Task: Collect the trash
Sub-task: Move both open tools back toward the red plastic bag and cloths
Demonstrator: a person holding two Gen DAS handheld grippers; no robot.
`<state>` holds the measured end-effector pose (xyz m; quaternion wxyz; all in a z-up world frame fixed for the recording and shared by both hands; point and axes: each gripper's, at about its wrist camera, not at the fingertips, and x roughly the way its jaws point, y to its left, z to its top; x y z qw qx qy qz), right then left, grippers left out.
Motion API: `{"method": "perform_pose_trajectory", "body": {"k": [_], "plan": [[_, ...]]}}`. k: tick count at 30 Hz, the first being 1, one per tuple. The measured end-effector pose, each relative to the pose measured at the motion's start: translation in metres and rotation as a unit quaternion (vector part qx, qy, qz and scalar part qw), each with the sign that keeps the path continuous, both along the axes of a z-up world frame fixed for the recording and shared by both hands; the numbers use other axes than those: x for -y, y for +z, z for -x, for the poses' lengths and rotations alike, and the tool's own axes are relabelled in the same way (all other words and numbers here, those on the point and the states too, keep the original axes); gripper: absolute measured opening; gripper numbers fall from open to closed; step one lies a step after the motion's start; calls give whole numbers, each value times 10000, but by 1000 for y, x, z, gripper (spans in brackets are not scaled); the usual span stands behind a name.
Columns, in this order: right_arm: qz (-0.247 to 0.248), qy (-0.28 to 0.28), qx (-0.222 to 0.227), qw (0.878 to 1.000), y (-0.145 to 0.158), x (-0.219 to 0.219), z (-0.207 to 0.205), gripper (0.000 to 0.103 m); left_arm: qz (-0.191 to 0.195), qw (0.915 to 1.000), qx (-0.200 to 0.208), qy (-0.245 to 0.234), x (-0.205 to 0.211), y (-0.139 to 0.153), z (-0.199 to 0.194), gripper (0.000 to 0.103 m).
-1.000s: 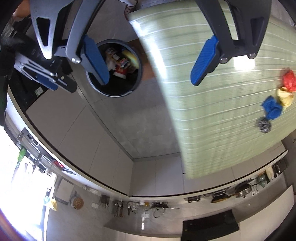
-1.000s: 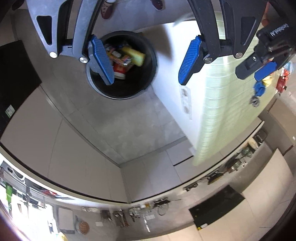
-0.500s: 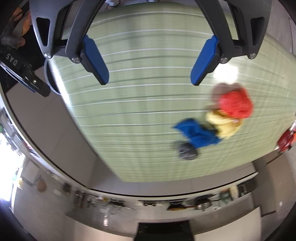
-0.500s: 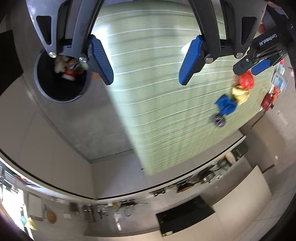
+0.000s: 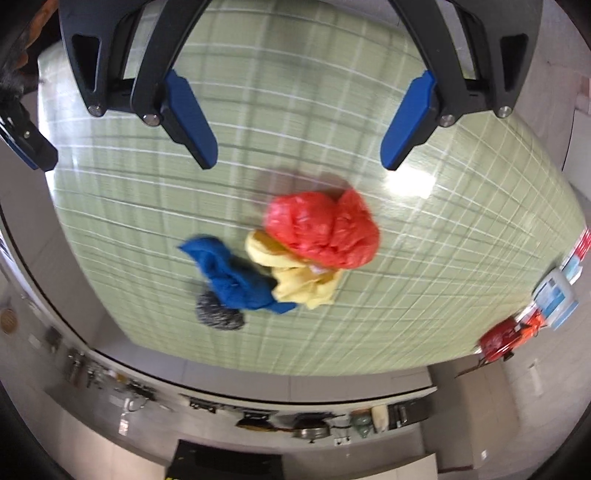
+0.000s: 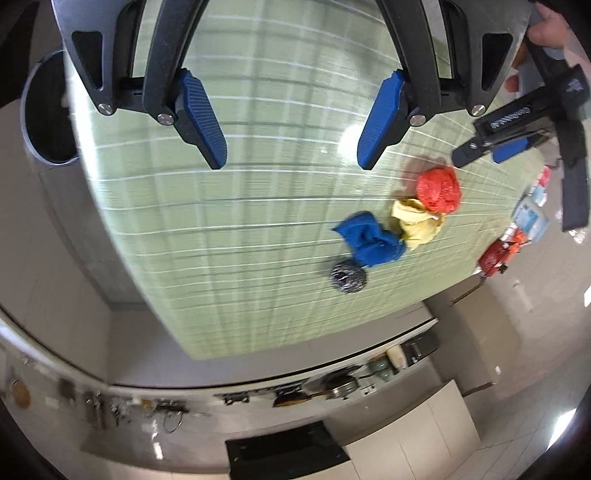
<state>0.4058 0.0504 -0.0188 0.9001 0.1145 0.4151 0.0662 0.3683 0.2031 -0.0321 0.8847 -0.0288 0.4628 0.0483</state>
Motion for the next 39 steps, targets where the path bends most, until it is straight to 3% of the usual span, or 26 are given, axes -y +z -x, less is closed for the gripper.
{"method": "perform_pose_trajectory", "body": {"k": [4, 14, 22, 25, 30, 39], "plan": [[-46, 143, -15, 9999, -6, -9, -10, 75, 1, 9999, -113, 113, -6, -6, -13, 91], [3, -39, -32, 10000, -10, -37, -38, 75, -25, 9994, -135, -323, -11, -24, -55, 91], [-22, -260, -123, 9996, -16, -98, -72, 75, 95, 9968, -167, -775, -84, -34, -72, 91], [-31, -159, -162, 9997, -22, -133, -90, 75, 54, 9968, -141, -779, -111, -34, -81, 91], [8, 36, -272, 9996, -32, -183, -109, 75, 315, 9969, -137, -706, -156, -32, -94, 91], [193, 69, -495, 9986, -53, -231, -147, 75, 314, 9954, -177, -891, -169, -43, -119, 91]]}}
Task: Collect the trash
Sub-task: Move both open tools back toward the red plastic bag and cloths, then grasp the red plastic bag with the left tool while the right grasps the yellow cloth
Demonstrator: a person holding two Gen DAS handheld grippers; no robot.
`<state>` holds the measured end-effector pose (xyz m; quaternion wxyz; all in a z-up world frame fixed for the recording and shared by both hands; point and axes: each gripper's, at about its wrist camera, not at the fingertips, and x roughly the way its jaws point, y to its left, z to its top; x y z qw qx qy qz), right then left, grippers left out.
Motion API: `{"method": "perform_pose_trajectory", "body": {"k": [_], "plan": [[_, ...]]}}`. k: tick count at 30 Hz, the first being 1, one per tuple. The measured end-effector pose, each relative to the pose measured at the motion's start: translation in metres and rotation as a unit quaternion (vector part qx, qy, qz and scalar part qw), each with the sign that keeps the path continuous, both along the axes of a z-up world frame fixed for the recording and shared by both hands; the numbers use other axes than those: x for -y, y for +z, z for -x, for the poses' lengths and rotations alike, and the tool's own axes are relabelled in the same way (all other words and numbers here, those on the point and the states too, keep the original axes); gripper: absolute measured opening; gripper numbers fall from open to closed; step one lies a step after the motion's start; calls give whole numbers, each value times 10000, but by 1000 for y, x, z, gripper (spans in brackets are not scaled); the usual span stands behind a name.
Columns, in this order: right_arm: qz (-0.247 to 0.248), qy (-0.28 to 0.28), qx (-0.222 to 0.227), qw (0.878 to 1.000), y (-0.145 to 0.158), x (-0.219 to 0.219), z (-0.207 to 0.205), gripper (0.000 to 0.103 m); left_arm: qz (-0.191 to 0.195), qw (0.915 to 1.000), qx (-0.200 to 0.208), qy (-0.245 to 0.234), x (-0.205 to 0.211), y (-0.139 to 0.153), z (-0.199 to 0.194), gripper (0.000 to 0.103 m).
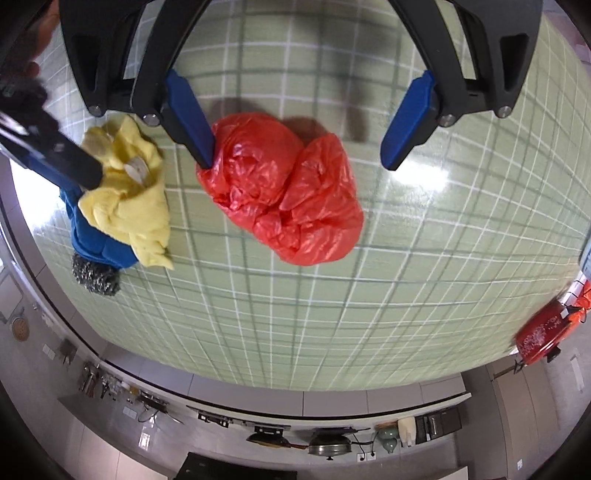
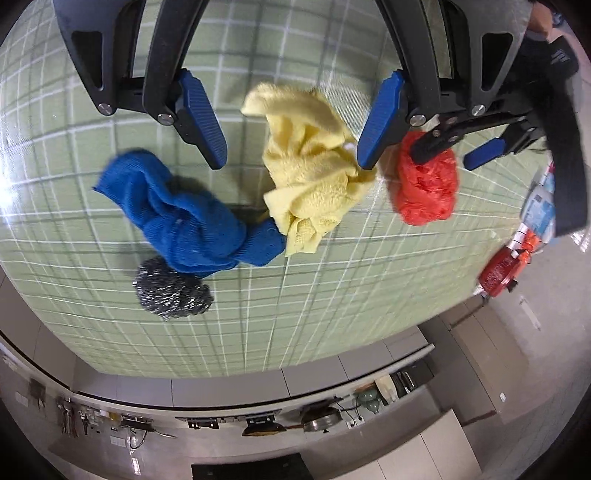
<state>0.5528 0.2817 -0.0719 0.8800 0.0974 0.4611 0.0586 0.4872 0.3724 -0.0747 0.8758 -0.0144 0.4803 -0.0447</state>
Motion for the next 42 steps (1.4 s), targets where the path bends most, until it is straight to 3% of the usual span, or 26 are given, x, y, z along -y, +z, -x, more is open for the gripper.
{"method": "perform_pose_trajectory", "body": {"k": [7, 8, 10, 19, 20, 22, 29, 35, 39, 42], "plan": [[-41, -10, -121, 9999, -15, -10, -17, 74, 130, 9997, 123, -167, -5, 5, -9, 90], [-62, -7, -139, 9999, -17, -12, -19, 71, 163, 9996, 135, -182, -7, 5, -11, 87], [-203, 107, -206, 9995, -20, -14, -22, 48, 219, 9994, 119, -220, -10, 6, -14, 84], [-172, 173, -241, 9994, -22, -22, -26, 49, 272, 9991, 65, -325, -9, 9, -28, 86], [-104, 209, -231, 9995, -22, -24, -26, 48, 292, 9990, 62, -330, -7, 8, -27, 86], [-150, 237, -196, 9994, -20, -24, -23, 35, 378, 9987, 98, -332, -8, 6, -27, 85], [16, 61, 10, 10000, -6, -15, -4, 32, 505, 9980, 117, -365, -7, 6, -30, 83], [104, -32, -142, 9998, -13, -7, 2, 37, 449, 9976, 112, -518, 6, -1, -26, 50], [76, 5, -211, 9997, -18, -7, -2, 38, 483, 9972, 175, -542, 8, 0, -19, 40], [69, 58, -160, 9998, -16, -10, 0, 30, 546, 9965, 269, -577, 6, 6, -12, 35]]}}
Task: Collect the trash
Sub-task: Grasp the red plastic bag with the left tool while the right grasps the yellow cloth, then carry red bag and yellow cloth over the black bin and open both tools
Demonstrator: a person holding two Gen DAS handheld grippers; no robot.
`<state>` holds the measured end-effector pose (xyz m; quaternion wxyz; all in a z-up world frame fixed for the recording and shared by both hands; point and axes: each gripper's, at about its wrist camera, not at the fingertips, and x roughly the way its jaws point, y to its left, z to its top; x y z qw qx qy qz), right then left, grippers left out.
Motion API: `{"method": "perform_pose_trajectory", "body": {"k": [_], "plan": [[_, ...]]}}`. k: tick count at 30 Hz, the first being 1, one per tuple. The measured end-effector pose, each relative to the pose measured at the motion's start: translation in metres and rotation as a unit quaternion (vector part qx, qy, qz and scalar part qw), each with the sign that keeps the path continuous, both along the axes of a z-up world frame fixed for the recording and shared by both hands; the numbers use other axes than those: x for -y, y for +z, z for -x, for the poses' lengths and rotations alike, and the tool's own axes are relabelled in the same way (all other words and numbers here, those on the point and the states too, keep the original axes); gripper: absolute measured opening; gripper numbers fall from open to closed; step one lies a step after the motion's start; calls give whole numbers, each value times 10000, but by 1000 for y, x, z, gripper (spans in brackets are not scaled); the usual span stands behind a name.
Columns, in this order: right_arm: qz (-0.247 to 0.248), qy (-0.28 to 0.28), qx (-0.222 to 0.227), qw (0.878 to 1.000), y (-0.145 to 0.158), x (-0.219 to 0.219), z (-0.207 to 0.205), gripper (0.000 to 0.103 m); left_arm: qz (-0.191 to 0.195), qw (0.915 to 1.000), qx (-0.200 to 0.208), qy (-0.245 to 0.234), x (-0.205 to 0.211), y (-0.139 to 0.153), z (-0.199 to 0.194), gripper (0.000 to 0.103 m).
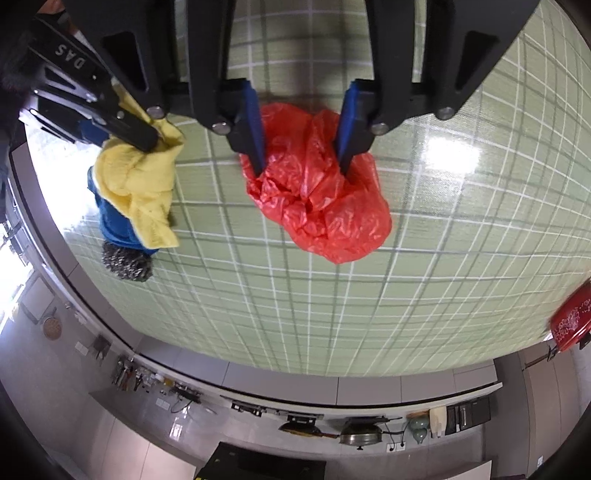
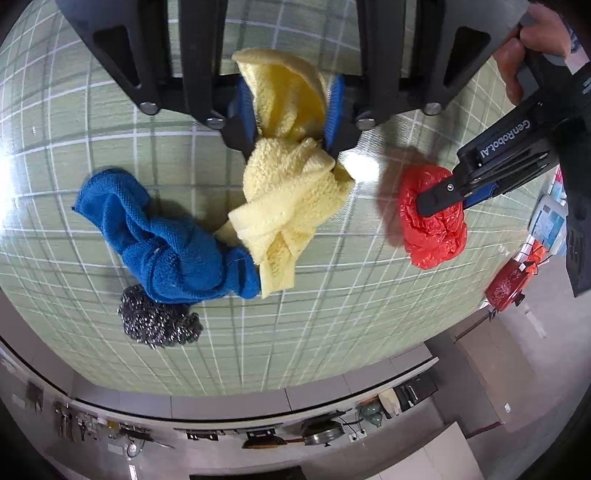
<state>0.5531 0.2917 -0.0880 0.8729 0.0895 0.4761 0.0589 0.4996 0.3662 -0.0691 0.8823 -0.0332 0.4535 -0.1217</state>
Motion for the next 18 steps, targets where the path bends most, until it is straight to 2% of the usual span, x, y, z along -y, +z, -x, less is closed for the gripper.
{"method": "perform_pose_trajectory", "body": {"k": [10, 18], "plan": [[-100, -277, 611, 9977, 44, 23, 42, 28, 262, 9985, 444, -199, 9, 39, 25, 35], [9, -914, 916, 9916, 76, 98, 93, 28, 408, 9960, 495, -614, 69, 44, 45, 35]]}}
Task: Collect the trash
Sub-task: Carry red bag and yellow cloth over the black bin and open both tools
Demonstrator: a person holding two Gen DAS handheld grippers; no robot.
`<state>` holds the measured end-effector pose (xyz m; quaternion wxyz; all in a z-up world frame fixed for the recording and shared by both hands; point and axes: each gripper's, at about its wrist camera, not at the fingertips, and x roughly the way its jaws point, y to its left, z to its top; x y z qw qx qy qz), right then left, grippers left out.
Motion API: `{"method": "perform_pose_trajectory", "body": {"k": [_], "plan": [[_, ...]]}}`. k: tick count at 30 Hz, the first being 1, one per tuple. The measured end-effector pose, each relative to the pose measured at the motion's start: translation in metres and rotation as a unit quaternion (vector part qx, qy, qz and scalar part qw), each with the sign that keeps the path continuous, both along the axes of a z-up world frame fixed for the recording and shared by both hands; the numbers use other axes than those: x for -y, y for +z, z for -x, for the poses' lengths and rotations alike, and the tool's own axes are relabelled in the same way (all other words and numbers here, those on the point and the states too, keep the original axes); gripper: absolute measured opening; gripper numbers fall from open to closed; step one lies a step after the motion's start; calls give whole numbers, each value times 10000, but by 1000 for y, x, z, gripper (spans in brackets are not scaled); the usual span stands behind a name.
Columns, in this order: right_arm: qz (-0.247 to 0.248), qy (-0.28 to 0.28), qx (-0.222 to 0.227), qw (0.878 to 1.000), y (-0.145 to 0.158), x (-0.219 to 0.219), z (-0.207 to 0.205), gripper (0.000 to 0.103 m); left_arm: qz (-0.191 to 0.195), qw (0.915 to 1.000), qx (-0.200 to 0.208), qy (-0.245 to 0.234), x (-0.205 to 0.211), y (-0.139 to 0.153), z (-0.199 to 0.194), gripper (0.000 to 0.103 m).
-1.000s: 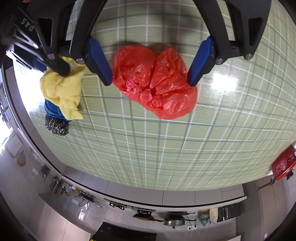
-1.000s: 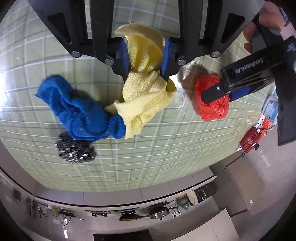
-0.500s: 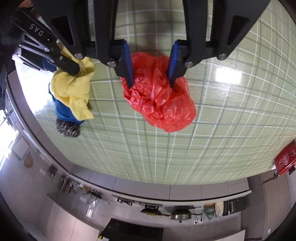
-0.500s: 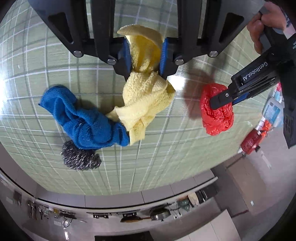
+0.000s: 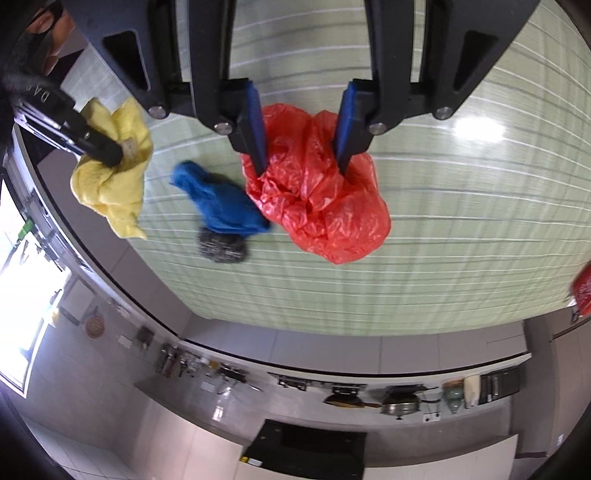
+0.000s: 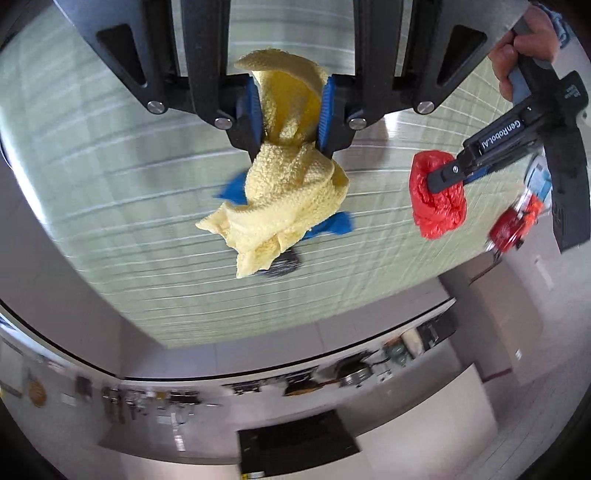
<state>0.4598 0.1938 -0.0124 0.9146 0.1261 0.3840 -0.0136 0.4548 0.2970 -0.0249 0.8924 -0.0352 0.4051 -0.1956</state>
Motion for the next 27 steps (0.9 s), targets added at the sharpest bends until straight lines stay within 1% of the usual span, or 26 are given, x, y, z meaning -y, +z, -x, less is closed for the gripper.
{"method": "perform_pose_trajectory", "body": {"k": [4, 7, 9, 10, 11, 12, 13, 14, 15, 17, 19, 21, 22, 25, 27], "plan": [[-46, -243, 88, 9997, 5, 48, 25, 28, -2, 9997, 65, -256, 47, 6, 18, 35], [-45, -379, 158, 9991, 7, 96, 50, 28, -7, 9989, 126, -455, 100, 10, 38, 35], [-66, -464, 209, 9987, 7, 140, 71, 28, 6, 9986, 137, -513, 131, 10, 49, 35], [-74, -480, 219, 9986, 7, 155, 78, 28, -6, 9984, 160, -539, 156, 9, 58, 35], [-75, -487, 221, 9985, 6, 184, 90, 28, 8, 9984, 157, -542, 173, 9, 64, 35], [-65, -496, 206, 9985, 5, 200, 98, 28, 29, 9986, 123, -517, 190, 8, 69, 35], [-63, -510, 162, 9985, 3, 223, 106, 28, 86, 9987, 38, -508, 216, 5, 77, 35], [-86, -531, 118, 9985, 2, 254, 118, 28, 146, 9985, -12, -519, 231, 4, 81, 35], [-60, -560, 80, 9984, 0, 276, 126, 28, 174, 9983, -34, -551, 250, 2, 85, 35], [63, -649, -1, 9979, -1, 317, 140, 28, 181, 9974, -81, -697, 295, -1, 95, 35], [59, -801, -119, 9967, -3, 355, 154, 28, 230, 9959, -230, -839, 327, -3, 97, 35], [13, -1008, -234, 9946, -6, 394, 168, 28, 197, 9943, -305, -1007, 357, -4, 102, 35], [-3, -1056, -273, 9940, -7, 405, 172, 28, 176, 9928, -340, -1132, 374, -4, 106, 35], [-32, -1204, -384, 9920, -14, 438, 188, 28, 127, 9892, -332, -1422, 407, -4, 115, 35], [-58, -1300, -464, 9904, -21, 452, 195, 28, 120, 9868, -362, -1573, 422, -8, 122, 35]]}}
